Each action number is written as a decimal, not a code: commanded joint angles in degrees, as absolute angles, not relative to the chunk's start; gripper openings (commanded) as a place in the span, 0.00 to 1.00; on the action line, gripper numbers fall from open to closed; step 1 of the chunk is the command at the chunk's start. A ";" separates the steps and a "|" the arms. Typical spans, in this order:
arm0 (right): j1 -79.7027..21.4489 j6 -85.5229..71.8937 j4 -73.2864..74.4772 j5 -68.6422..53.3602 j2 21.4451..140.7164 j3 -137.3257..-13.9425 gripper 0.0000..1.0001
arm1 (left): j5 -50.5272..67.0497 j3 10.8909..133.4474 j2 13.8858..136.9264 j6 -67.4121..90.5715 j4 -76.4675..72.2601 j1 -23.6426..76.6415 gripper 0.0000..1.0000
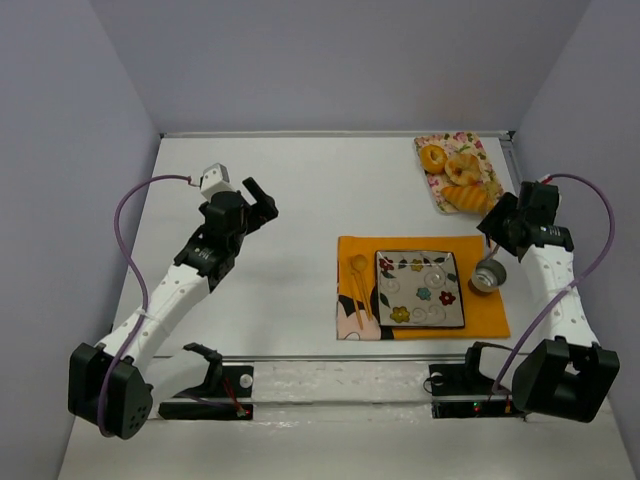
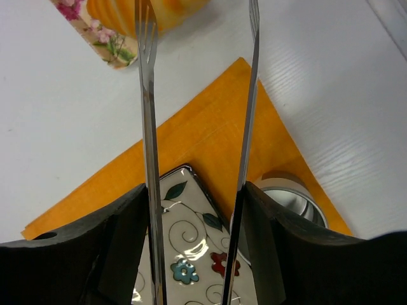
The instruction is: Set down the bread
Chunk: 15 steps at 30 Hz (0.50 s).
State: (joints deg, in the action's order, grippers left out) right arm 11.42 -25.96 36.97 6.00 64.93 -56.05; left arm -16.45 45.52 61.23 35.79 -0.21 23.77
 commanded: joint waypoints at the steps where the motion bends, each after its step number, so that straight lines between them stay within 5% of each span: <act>1: 14.93 -24.79 29.19 -5.39 64.33 -53.97 0.64 | -15.65 45.61 61.70 34.81 -2.72 23.38 0.99; 15: 25.84 -23.73 13.45 -29.09 67.58 -46.14 0.64 | -15.21 45.79 61.70 34.80 -3.34 23.29 0.99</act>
